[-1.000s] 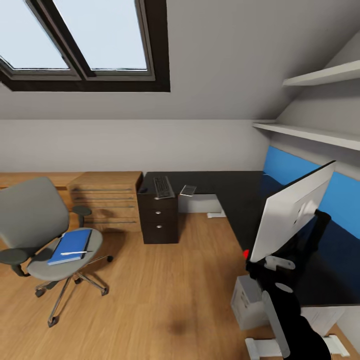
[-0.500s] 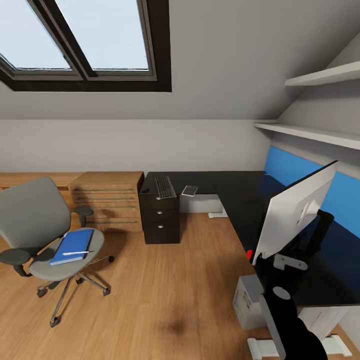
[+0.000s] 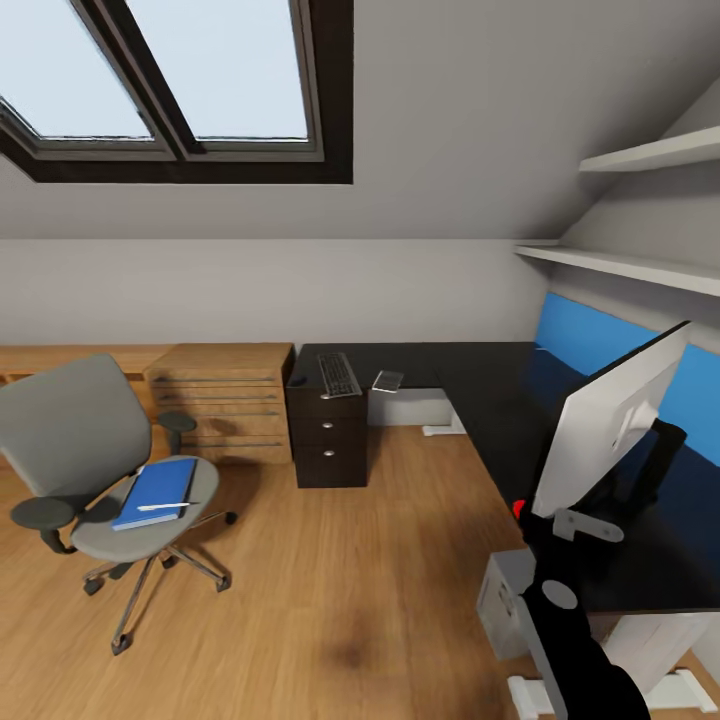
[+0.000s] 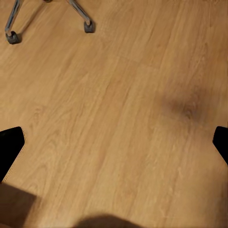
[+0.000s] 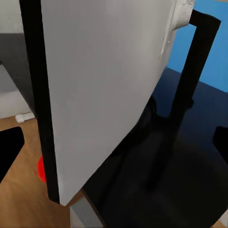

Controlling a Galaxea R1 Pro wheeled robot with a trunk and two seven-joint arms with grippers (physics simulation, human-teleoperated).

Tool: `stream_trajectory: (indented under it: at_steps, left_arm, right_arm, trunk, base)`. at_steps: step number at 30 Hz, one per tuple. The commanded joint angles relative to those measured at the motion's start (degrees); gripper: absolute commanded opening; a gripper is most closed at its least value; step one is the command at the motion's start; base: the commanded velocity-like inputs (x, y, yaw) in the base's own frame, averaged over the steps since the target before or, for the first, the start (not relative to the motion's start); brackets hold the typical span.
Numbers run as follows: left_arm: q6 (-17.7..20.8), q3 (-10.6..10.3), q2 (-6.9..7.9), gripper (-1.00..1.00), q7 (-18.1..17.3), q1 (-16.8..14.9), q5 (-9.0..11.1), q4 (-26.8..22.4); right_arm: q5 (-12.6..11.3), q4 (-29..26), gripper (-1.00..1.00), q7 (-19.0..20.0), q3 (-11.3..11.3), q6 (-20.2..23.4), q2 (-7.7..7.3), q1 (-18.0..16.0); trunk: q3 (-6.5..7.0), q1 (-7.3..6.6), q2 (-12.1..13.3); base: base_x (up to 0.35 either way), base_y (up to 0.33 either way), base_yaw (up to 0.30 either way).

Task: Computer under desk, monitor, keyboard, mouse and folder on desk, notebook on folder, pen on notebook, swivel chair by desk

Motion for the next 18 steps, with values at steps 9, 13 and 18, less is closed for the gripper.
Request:
stream_trajectory:
  at_steps: [9,13,18]
  left_arm:
    - [-0.37,-0.38,0.06,1.0,0.3,-0.04,0.6,-0.09]
    - [-0.37,-0.43,0.06,1.0,0.3,-0.04,0.6,-0.06]
    - [-0.37,-0.41,0.06,1.0,0.3,-0.04,0.6,-0.03]
  right_arm:
    - [0.75,1.6,1.0,-0.15,0.01,-0.7,-0.06,-0.03]
    - [0.79,1.8,1.0,-0.18,-0.02,-0.85,-0.1,-0.03]
    - [0.85,1.82,1.0,-0.22,-0.04,-0.92,-0.13,-0.03]
  trunk:
    - [-0.06,0.01,-0.06]
    - [-0.06,0.01,-0.06]
    - [-0.06,0.01,-0.06]
  base:
    - [0.0,0.096,0.0]
    - [0.0,0.216,0.0]
    - [0.0,0.114,0.0]
